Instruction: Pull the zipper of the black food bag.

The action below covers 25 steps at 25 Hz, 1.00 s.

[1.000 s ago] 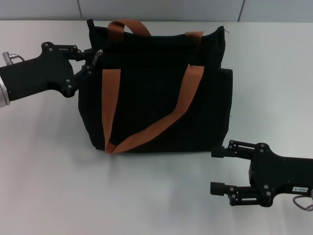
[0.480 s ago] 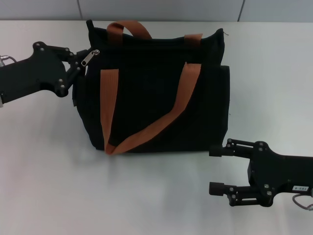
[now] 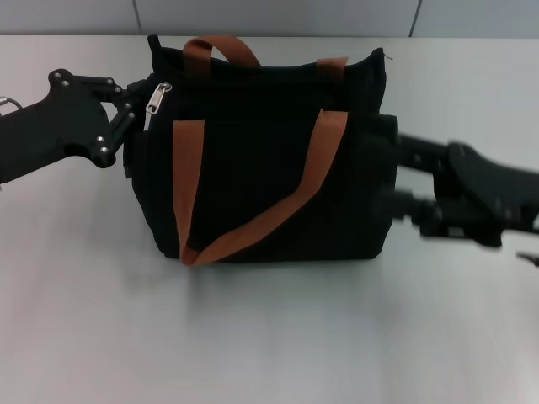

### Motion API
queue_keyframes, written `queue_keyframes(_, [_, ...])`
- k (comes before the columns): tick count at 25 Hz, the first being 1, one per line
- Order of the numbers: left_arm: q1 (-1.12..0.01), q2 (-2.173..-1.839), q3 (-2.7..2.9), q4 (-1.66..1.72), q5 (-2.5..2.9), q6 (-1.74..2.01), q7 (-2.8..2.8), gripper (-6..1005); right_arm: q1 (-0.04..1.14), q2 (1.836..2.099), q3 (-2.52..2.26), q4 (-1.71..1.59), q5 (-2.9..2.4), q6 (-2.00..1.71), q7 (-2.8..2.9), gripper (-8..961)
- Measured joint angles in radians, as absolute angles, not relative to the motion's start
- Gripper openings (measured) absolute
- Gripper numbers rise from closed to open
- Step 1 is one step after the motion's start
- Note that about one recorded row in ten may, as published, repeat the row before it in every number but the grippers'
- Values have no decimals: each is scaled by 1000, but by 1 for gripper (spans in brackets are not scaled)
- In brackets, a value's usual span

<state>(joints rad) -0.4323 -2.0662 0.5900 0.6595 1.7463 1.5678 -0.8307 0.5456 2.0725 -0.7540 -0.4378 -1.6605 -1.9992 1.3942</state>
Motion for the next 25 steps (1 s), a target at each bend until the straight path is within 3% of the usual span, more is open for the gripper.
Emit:
queue_keyframes(14, [-430,-2069,597,637,1698,1575,-800,27,818,2071,-874,-468,-1643,-1661,1781,796])
queue_keyframes(25, [-436,-2069,599,637,1690,1571,-800,27,933,2068,-1048,-511,-1673,-1461,2030,752])
